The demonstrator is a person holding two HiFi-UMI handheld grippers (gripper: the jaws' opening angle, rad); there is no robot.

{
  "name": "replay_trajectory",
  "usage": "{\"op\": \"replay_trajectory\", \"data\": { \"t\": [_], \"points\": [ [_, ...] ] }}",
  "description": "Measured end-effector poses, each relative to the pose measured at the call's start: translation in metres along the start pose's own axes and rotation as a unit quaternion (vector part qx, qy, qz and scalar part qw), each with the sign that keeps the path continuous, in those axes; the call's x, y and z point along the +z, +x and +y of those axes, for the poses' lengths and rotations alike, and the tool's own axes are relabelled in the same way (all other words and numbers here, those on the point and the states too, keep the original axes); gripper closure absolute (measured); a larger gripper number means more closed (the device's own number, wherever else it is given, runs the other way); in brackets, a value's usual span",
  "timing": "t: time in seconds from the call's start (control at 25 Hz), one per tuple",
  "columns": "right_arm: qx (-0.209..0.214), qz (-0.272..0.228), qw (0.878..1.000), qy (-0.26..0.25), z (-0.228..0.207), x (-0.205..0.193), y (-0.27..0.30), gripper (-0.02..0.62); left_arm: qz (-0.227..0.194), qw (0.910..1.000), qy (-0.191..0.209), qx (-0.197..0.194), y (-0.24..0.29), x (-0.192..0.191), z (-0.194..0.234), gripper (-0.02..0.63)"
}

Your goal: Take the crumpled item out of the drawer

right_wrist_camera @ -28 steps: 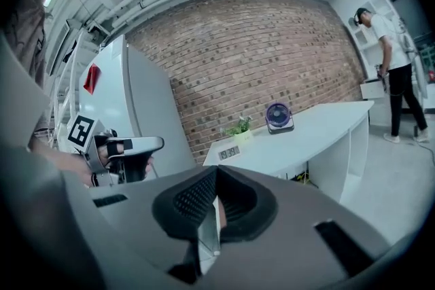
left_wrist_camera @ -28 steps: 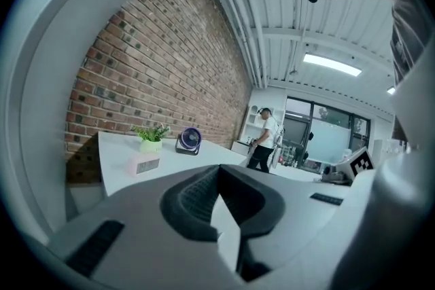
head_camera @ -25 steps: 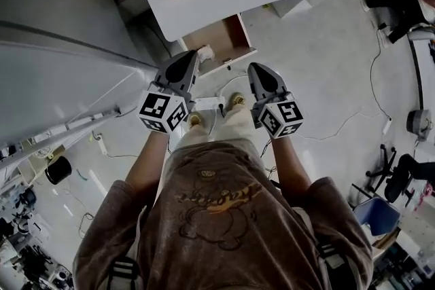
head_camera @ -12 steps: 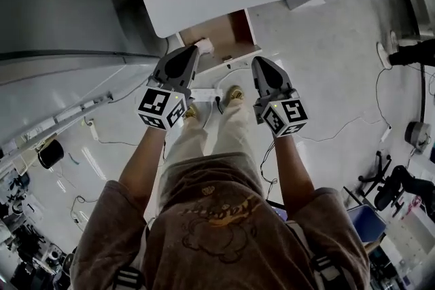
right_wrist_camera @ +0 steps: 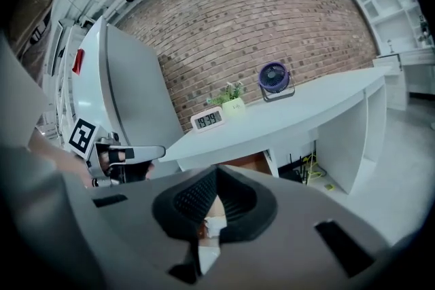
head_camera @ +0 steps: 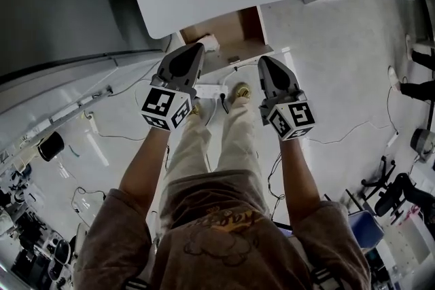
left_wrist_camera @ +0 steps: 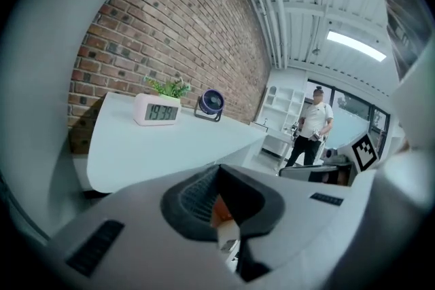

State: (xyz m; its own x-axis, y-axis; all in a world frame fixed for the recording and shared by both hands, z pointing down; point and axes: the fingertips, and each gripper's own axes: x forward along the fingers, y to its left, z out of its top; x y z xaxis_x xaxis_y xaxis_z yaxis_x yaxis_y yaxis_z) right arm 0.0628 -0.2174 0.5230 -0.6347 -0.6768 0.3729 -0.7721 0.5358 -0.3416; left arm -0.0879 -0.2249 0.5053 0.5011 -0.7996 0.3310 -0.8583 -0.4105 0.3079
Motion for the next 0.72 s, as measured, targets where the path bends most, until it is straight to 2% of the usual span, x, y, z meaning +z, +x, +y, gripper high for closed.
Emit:
{"op": "replay_trajectory", "data": {
  "t": [0.32, 0.72],
  "points": [
    [-0.006, 0.001, 1.000, 0.010, -0.027, -0.021, 0.022, 0.597, 0.014, 0.9999, -0.002, 0.004, 0.025, -0.034, 0.015, 0.598],
    [0.003, 0.011, 1.000, 0.005, -0.034, -0.043, 0.031, 0.597, 0.020, 0.9998, 0.010, 0.003, 0.041, -0.054, 0.020, 0.598]
  ]
}}
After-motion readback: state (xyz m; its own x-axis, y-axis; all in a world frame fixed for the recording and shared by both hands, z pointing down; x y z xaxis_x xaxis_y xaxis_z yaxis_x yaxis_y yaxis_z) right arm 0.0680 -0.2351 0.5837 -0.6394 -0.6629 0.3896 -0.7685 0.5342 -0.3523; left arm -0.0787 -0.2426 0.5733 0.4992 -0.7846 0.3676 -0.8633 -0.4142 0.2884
